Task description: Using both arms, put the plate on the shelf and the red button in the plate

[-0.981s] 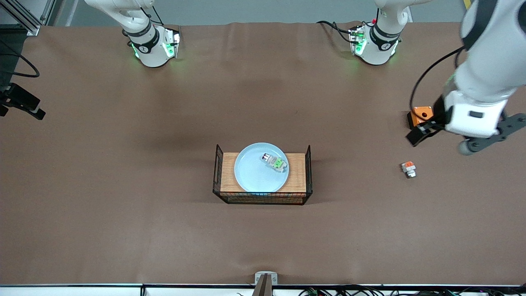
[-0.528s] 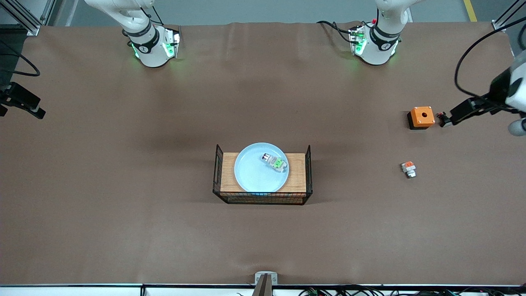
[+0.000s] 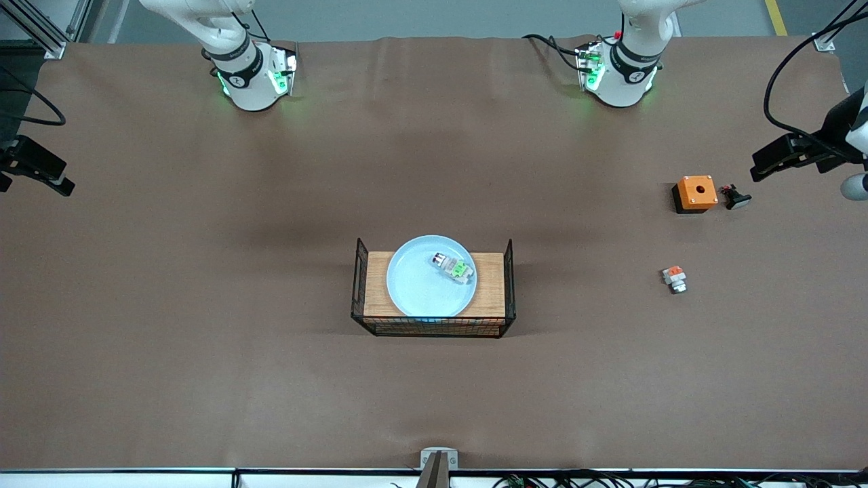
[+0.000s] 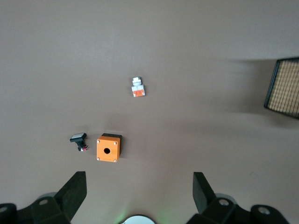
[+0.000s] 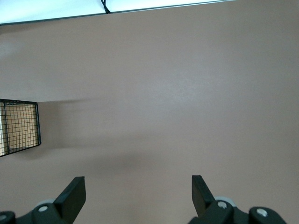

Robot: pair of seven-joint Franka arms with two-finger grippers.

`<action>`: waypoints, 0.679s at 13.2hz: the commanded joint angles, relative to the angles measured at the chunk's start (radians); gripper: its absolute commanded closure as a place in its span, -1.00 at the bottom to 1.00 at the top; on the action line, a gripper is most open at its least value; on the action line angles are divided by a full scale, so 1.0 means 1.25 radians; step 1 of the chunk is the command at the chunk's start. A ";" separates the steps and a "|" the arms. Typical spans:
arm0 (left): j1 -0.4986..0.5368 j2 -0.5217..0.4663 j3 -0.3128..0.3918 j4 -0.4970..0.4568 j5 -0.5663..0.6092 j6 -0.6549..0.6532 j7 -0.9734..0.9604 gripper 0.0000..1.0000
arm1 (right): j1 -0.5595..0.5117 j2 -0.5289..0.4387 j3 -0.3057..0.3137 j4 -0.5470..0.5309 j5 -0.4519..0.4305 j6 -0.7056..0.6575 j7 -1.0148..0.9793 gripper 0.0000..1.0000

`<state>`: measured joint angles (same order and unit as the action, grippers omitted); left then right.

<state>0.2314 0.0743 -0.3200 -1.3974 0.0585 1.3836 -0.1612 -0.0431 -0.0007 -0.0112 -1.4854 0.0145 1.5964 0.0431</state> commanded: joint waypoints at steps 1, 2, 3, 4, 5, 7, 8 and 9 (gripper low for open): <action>-0.101 -0.081 0.142 -0.100 -0.056 0.005 0.053 -0.99 | 0.001 0.007 0.000 0.020 -0.014 -0.009 -0.011 -0.99; -0.113 -0.107 0.147 -0.136 -0.058 0.015 0.053 -0.99 | 0.001 0.007 0.000 0.021 -0.014 -0.008 -0.011 -1.00; -0.113 -0.132 0.147 -0.169 -0.058 0.034 0.053 -0.99 | 0.001 0.007 0.000 0.022 -0.015 -0.008 -0.010 -0.99; -0.113 -0.149 0.143 -0.194 -0.058 0.048 0.053 -0.99 | 0.000 0.007 -0.001 0.022 -0.014 -0.008 -0.010 -0.99; -0.112 -0.154 0.142 -0.205 -0.059 0.050 0.053 -0.99 | 0.000 0.007 0.000 0.022 -0.014 -0.008 -0.010 -0.99; -0.113 -0.165 0.142 -0.224 -0.059 0.059 0.053 -0.99 | 0.001 0.007 0.000 0.022 -0.014 -0.008 -0.010 -0.99; -0.113 -0.180 0.141 -0.248 -0.059 0.078 0.053 -0.99 | 0.001 0.007 0.000 0.022 -0.014 -0.008 -0.010 -0.99; -0.114 -0.194 0.139 -0.272 -0.059 0.096 0.053 -0.99 | 0.001 0.007 0.000 0.022 -0.014 -0.008 -0.010 -0.99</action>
<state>0.0954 -0.1079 -0.1533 -1.6534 0.0028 1.4511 -0.1142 -0.0431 -0.0007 -0.0115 -1.4798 0.0145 1.5965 0.0430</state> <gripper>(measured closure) 0.000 0.000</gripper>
